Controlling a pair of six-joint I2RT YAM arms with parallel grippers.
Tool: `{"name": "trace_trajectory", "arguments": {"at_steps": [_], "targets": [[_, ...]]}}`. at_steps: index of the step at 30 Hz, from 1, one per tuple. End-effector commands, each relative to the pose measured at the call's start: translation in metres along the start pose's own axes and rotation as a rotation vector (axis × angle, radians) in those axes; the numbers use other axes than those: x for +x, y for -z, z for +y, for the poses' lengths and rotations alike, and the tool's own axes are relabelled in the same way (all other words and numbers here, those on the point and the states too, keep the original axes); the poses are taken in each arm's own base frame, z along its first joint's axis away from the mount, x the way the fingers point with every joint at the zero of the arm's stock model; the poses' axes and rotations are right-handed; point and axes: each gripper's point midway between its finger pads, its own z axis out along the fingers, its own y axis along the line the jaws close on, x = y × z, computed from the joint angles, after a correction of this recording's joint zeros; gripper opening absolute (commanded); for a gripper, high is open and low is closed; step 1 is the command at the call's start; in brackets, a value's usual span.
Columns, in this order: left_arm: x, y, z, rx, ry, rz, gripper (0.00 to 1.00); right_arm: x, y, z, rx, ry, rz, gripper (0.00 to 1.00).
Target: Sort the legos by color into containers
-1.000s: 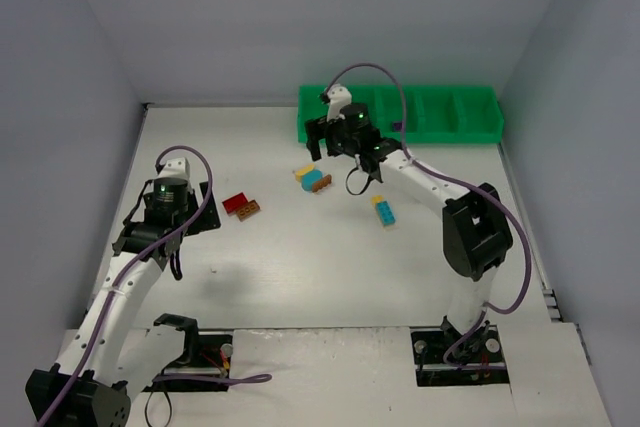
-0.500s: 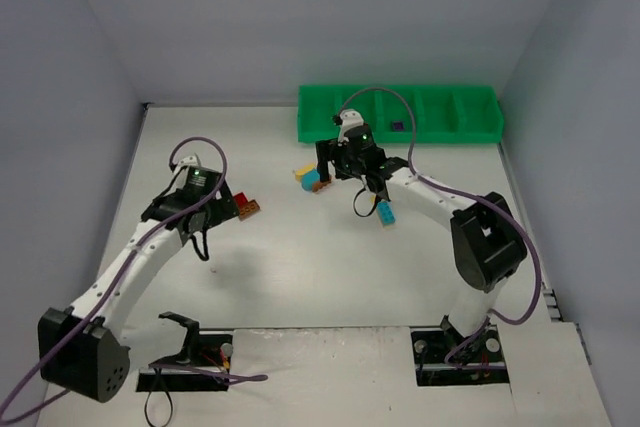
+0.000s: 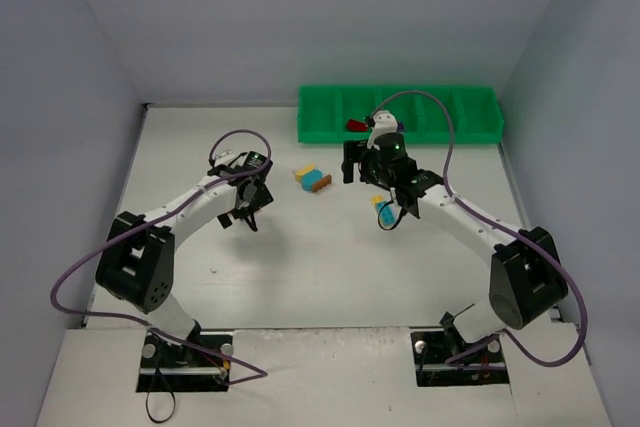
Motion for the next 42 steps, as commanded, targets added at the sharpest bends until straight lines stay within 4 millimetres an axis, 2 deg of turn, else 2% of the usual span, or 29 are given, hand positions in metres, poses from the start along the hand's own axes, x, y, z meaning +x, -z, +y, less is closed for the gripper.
{"name": "trace_trajectory", "arguments": {"at_steps": [1,6,11,14,22,24,25,28,29,32,34,38,40,42], "targets": [[-0.022,0.001,-0.023,0.05,0.06,-0.054,0.83,-0.032,0.021,-0.008,0.005,-0.042,-0.111,0.86],[-0.02,-0.017,-0.037,0.062,0.03,-0.042,0.83,-0.024,0.028,-0.021,0.013,-0.067,-0.104,0.86],[-0.022,-0.038,-0.03,0.037,0.051,-0.014,0.83,-0.021,0.034,-0.031,0.023,-0.089,-0.108,0.86],[-0.023,-0.049,-0.031,0.052,0.047,0.003,0.83,-0.017,0.035,-0.029,0.002,-0.092,-0.096,0.86],[-0.01,-0.068,-0.032,0.038,0.009,0.04,0.83,-0.014,0.034,-0.029,-0.007,-0.096,-0.086,0.86],[-0.005,-0.072,-0.028,0.023,0.005,0.052,0.78,-0.013,0.034,-0.029,-0.01,-0.095,-0.084,0.86],[-0.004,-0.073,-0.026,0.017,0.008,0.054,0.69,-0.015,0.034,-0.029,-0.009,-0.096,-0.087,0.86],[-0.002,-0.068,-0.021,0.007,0.019,0.052,0.49,-0.016,0.035,-0.03,-0.005,-0.095,-0.089,0.86],[-0.004,-0.06,-0.024,0.024,0.014,0.041,0.36,-0.017,0.036,-0.031,-0.005,-0.097,-0.093,0.86],[-0.014,-0.04,-0.032,0.066,-0.014,0.011,0.17,-0.017,0.037,-0.03,-0.01,-0.102,-0.092,0.86],[-0.019,-0.027,-0.04,0.097,-0.049,-0.009,0.13,-0.019,0.037,-0.029,-0.013,-0.102,-0.097,0.86],[-0.054,0.009,-0.071,0.226,-0.139,-0.124,0.1,-0.023,0.043,-0.033,-0.003,-0.108,-0.112,0.86],[-0.071,0.021,-0.089,0.296,-0.194,-0.194,0.1,-0.022,0.046,-0.036,0.002,-0.108,-0.111,0.86],[-0.09,0.034,-0.113,0.388,-0.206,-0.254,0.09,-0.023,0.051,-0.036,-0.003,-0.11,-0.117,0.86]]}}
